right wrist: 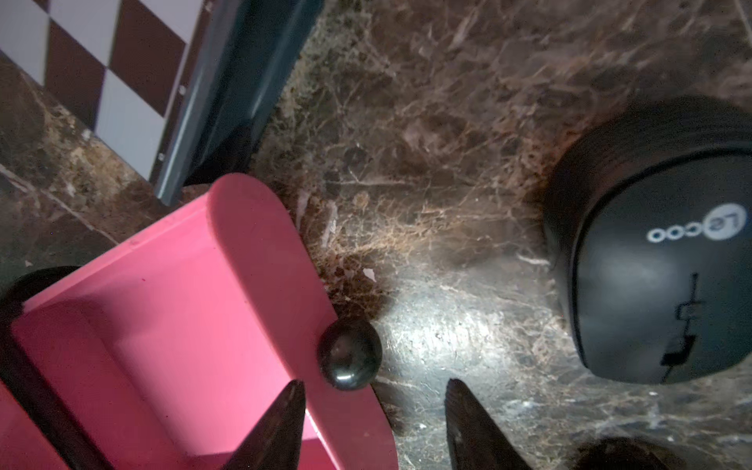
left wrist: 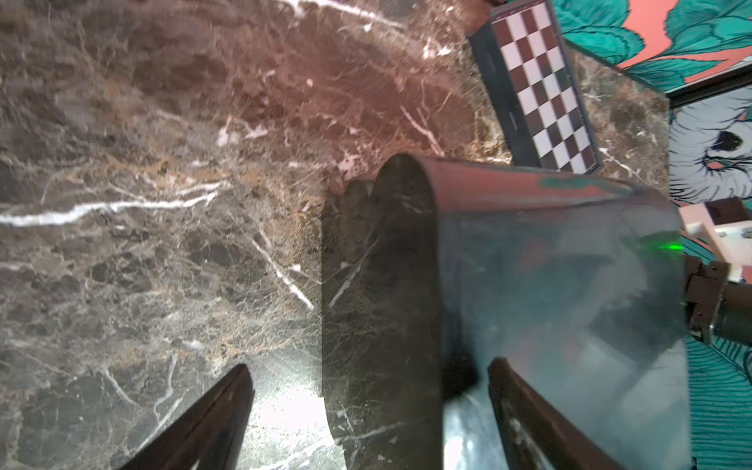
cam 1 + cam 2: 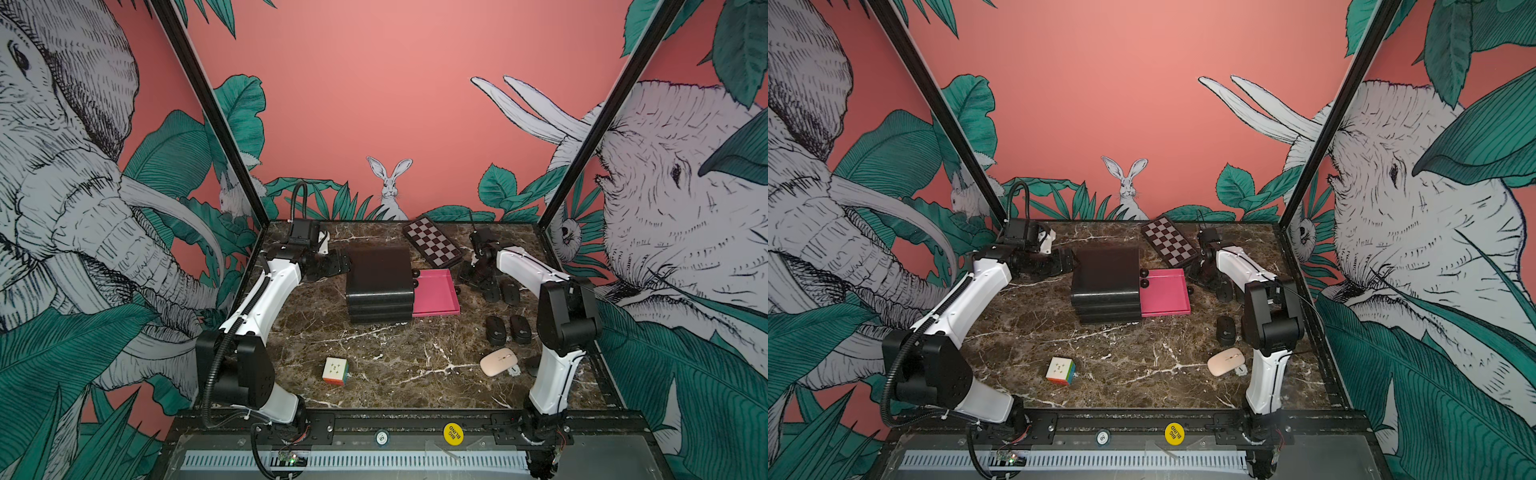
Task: Take the mice out of the drawer
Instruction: Close the drawer of the storage box.
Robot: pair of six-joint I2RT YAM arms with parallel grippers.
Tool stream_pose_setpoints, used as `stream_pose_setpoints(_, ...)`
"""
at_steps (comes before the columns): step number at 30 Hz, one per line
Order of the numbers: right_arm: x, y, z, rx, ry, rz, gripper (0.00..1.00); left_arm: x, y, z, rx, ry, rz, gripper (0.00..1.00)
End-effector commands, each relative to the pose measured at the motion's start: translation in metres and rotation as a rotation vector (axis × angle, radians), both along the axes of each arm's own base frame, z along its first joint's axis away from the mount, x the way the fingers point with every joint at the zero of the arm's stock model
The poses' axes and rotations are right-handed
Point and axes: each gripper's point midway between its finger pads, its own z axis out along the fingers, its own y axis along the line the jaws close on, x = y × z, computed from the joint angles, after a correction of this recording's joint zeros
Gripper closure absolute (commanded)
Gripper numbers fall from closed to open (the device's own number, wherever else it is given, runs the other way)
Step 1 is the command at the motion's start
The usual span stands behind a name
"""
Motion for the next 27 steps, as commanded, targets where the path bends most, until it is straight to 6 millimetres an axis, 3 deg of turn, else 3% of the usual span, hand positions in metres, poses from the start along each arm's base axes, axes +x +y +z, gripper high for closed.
stream_pose_setpoints(1, -0.005, -0.003, -0.007, -0.010, 0.037, -0.050, 0.50, -0.005, 0.003, 0.006, -0.010, -0.026, 0.035, 0.08)
stream_pose_setpoints(7, 0.002, -0.001, -0.023, 0.050, 0.019, -0.176, 0.66, -0.010, 0.005, -0.005, -0.010, -0.009, 0.047, 0.08)
stream_pose_setpoints(13, 0.011, 0.002, -0.027, 0.106, 0.011, -0.294, 0.67, -0.012, 0.007, -0.005, -0.002, -0.017, 0.049, 0.08)
stream_pose_setpoints(21, -0.003, 0.003, -0.048, 0.142, 0.064, -0.384, 0.67, -0.011, -0.004, -0.005, -0.070, -0.012, 0.039, 0.07)
stream_pose_setpoints(27, 0.000, 0.029, -0.051, 0.297, 0.056, -0.469, 0.67, -0.010, -0.008, -0.005, -0.093, -0.012, 0.030, 0.07)
